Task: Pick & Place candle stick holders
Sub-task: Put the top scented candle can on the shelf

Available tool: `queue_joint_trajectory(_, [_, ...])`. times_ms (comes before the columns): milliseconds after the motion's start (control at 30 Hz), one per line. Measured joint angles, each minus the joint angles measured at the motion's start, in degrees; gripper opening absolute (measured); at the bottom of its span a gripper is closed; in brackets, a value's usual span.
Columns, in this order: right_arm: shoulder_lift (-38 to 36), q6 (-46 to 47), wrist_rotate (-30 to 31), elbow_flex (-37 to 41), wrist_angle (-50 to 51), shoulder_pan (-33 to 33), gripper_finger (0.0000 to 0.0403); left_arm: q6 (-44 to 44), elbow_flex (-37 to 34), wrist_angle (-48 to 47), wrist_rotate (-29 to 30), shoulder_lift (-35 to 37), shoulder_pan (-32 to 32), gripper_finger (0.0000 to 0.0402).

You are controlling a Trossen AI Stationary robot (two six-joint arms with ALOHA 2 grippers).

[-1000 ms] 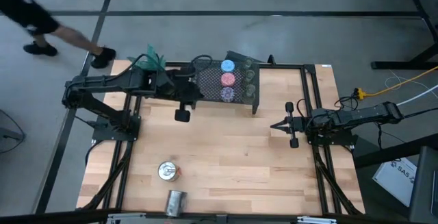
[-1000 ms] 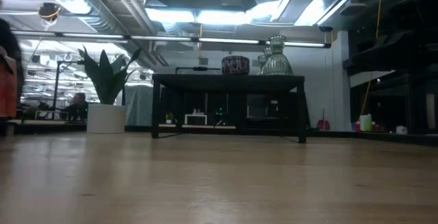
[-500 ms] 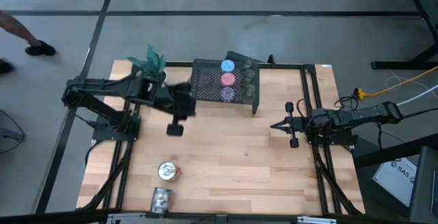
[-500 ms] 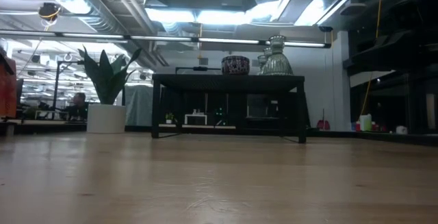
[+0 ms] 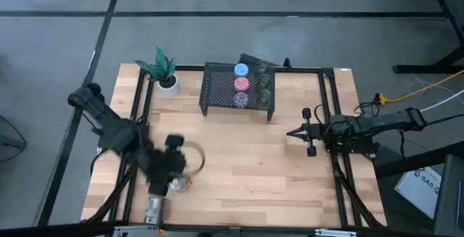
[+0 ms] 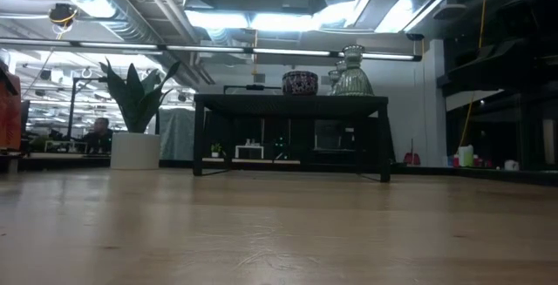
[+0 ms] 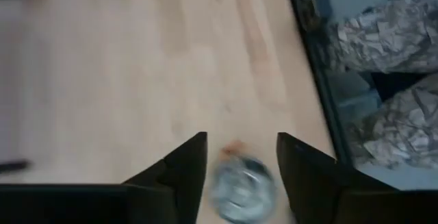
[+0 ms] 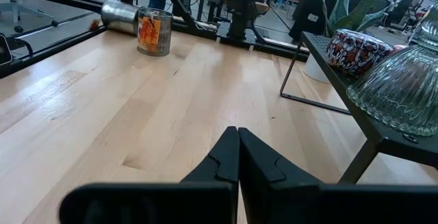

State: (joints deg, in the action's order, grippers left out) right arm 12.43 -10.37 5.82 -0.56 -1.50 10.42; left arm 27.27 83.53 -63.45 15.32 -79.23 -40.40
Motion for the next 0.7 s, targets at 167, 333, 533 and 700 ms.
queue_joint_trajectory(167, [0.00,0.00,0.00,-0.01,0.00,-0.01,0.0003,12.57,0.00,-2.28,-0.01,-5.59,-9.60,0.0201])
queue_joint_trajectory(333, [0.00,0.00,0.00,0.00,0.00,-0.01,0.0003,20.96,-0.04,-3.09,-1.35,-11.65,-15.87,0.0220])
queue_joint_trajectory(533, [0.00,0.00,0.00,0.00,0.00,-0.01,0.0003,23.59,-0.04,-3.17,0.54,-17.44,-19.73,0.0228])
queue_joint_trajectory(700, [0.00,-0.01,-0.01,-0.01,0.00,0.01,0.0003,25.38,-0.04,-3.14,0.25,-19.98,-20.42,0.0226])
